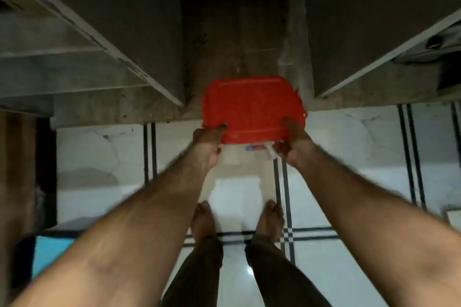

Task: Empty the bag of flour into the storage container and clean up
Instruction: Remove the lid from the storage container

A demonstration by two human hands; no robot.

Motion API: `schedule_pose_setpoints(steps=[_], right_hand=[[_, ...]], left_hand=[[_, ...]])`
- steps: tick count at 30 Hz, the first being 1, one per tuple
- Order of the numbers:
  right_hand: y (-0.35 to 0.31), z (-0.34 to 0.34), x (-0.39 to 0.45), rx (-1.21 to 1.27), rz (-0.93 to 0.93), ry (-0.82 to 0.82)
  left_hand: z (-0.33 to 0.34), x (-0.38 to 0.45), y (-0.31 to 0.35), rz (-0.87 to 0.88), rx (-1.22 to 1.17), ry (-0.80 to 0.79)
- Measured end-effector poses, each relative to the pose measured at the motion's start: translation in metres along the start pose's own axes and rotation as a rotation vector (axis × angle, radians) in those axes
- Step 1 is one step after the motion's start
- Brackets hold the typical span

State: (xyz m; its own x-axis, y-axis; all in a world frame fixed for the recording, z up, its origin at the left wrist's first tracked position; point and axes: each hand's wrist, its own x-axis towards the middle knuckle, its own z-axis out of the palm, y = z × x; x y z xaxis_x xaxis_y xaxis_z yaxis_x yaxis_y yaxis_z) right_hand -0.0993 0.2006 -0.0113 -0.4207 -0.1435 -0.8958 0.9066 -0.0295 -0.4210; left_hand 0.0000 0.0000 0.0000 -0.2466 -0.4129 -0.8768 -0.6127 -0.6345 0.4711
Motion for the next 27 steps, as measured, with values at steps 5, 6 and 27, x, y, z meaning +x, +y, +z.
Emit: schedule_pose_setpoints(steps=[5,6,27], right_hand=[[0.020,-0.050,-0.113,-0.012,0.142,0.177],[0.016,-0.057,-0.142,-0.067,0.148,0.227],[-0.227,-0.028,-0.487,-0.491,-0.276,-0.078]], left_hand=[[-0.033,-0.118,0.002,-0.075,0.109,-0.021],[-0.042,-0.143,0.008,-0.075,0.135,-0.027],[-0.095,-0.517,0.160,0.292,0.034,-0.192]])
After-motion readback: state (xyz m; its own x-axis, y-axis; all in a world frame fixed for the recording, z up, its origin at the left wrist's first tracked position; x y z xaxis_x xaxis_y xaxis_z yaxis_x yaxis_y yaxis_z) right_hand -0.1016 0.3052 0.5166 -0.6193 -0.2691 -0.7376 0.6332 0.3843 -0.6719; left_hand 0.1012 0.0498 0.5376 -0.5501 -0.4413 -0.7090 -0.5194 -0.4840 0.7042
